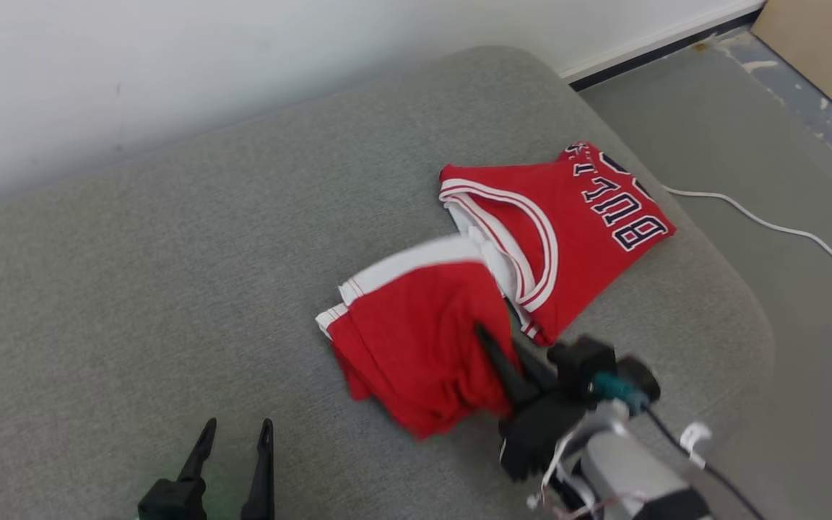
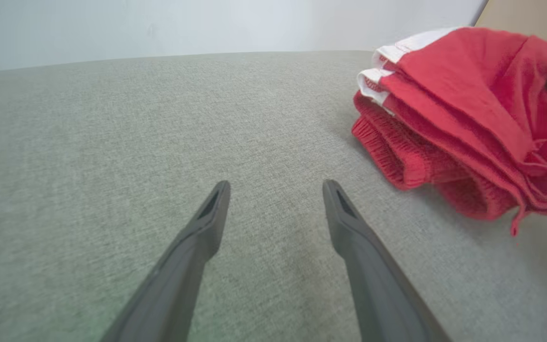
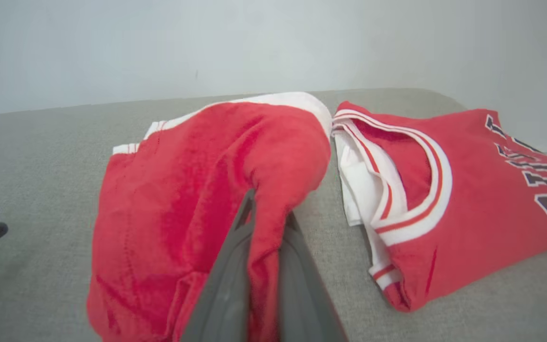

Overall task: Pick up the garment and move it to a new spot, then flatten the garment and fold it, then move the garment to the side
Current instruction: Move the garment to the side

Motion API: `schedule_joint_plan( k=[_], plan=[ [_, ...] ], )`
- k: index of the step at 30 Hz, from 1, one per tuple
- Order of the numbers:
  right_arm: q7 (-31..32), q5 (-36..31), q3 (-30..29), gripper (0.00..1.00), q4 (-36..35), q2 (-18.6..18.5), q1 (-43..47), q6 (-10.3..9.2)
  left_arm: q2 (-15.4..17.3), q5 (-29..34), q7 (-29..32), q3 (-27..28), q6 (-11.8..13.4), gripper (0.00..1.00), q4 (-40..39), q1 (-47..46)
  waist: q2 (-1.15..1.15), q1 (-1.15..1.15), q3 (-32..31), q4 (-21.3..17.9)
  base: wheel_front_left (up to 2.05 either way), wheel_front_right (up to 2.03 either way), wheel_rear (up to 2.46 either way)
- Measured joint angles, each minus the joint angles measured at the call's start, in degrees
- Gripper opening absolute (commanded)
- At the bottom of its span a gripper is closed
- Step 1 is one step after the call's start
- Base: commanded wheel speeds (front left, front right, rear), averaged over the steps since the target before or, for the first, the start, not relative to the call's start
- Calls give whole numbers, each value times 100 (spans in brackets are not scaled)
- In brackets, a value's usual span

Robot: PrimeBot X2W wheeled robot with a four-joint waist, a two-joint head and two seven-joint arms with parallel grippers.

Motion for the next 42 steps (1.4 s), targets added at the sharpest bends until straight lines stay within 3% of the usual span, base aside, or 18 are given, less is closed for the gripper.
schedule_joint_plan(
  k=[6, 11, 18, 27, 28, 29, 30, 37, 42],
  plan=[
    [-1, -3, -16, 0, -82, -396, -871, 0, 0, 82, 0, -7, -43, 100, -3, -110, 0, 0, 168, 218, 0, 0, 0],
    [-1, -199, -336, 0, 499, -880, -1450, 0, -2, 207, 0, -24, -51, 100, -21, -300, 0, 0, 309, 460, 0, 0, 0],
    [0, -681, -1217, 0, 1644, -1359, -2009, 0, 19, 421, 0, 21, -78, 100, -93, -440, 0, 0, 530, 820, 0, 0, 0],
    [-1, -1693, -2595, 0, 2439, -1683, -2296, 0, 102, 526, -2, 27, -96, 100, -166, -587, 0, 0, 903, 1202, 0, 0, 0],
    [-1, -1840, -2738, 31, 2460, -1709, -2303, 0, 111, 534, -4, 31, -96, 100, -180, -609, 0, -1, 938, 1230, 0, 0, 0],
    [-1, -1985, -2905, 76, 2482, -1740, -2306, 0, 118, 547, -7, 34, -97, 100, -191, -633, 0, -1, 972, 1257, 0, 0, 0],
    [-2, -2098, -3089, 100, 2507, -1768, -2306, 0, 122, 556, -7, 36, -97, 100, -202, -641, 0, 0, 1003, 1281, 0, 0, 0],
    [-1, -3074, -4468, 100, 2281, -1825, -2201, 0, 115, 559, -9, 65, -96, 100, -227, -653, 0, 0, 1073, 1364, 0, 0, 0],
    [-3, -3487, -4919, 100, 1182, -1332, -1944, 0, 104, 544, -8, 76, -91, 100, -203, -658, -1, -1, 1004, 1371, 0, 0, 0]
  ],
)
